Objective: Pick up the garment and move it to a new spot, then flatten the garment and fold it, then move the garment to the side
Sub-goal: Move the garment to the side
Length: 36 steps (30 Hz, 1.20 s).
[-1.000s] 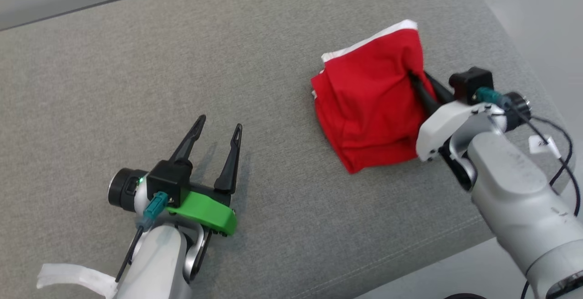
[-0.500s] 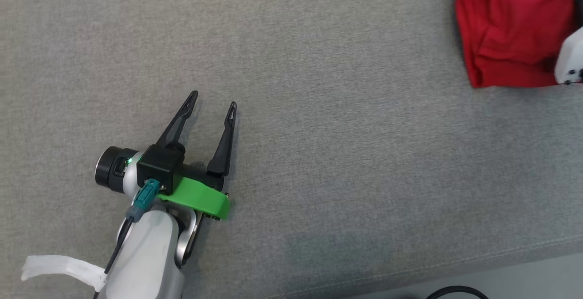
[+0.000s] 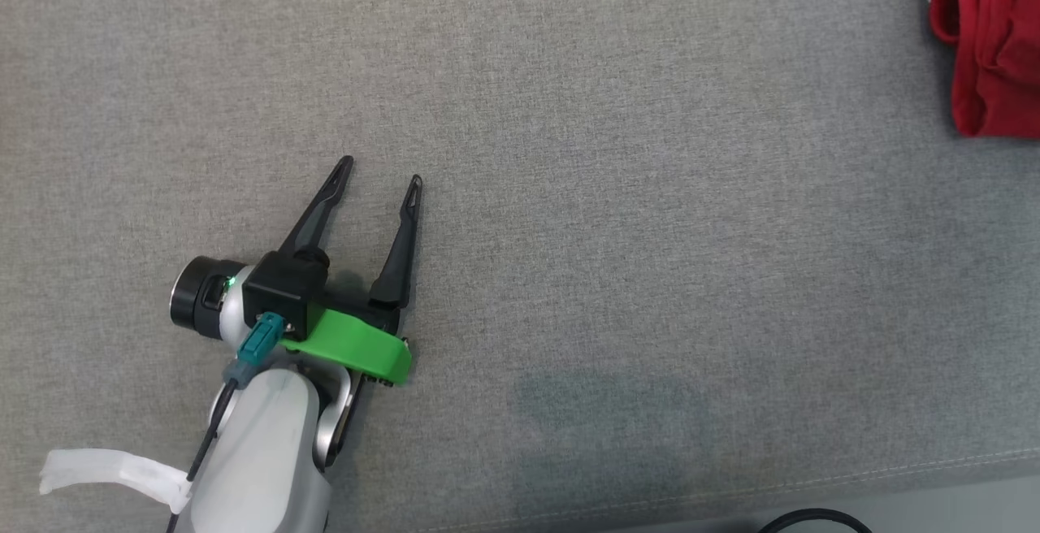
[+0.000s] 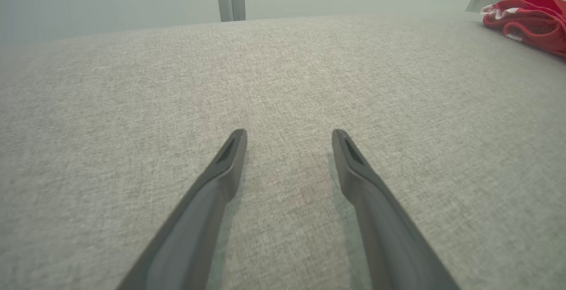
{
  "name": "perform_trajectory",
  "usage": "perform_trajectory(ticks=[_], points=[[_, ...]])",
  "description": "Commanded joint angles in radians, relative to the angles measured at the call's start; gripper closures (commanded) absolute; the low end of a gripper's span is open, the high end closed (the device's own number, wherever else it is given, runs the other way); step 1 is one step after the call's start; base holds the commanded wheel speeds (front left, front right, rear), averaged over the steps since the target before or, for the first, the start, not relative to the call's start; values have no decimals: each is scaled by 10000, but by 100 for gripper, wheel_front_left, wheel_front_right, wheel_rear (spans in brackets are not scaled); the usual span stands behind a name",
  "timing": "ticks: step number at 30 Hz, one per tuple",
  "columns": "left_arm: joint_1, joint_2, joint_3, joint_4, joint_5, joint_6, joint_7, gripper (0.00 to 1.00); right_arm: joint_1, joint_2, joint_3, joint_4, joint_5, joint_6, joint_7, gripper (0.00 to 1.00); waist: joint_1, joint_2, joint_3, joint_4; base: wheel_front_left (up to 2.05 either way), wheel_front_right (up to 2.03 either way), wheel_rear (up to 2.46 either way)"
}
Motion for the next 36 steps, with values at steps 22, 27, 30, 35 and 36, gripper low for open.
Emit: perform_trajectory(ticks=[22, 27, 30, 35, 36], points=[[1624, -224, 1537, 1158, -124, 145, 9, 0, 5112, 2922, 1621, -3802, 1799, -17, -27, 0, -1, 0, -3475, 92, 0, 0, 0], [2083, -239, 1808, 1285, -170, 157, 8, 0, 6148, 3438, 1738, -4288, 1971, -17, -27, 0, -1, 0, -4052, 169, 0, 0, 0], [2312, -247, 1906, 1338, -186, 169, 9, 0, 6668, 3609, 1834, -4477, 1813, -17, -27, 0, -1, 0, -4333, 213, 0, 0, 0], [2645, -247, 1992, 1377, -400, 327, 9, 0, 7285, 3866, 1699, -4675, 1588, -17, -27, 0, -1, 0, -4785, 290, 0, 0, 0], [2728, -248, 2021, 1395, -453, 374, 9, 0, 7415, 3925, 1657, -4712, 1586, -17, -27, 0, -1, 0, -4867, 300, 0, 0, 0]])
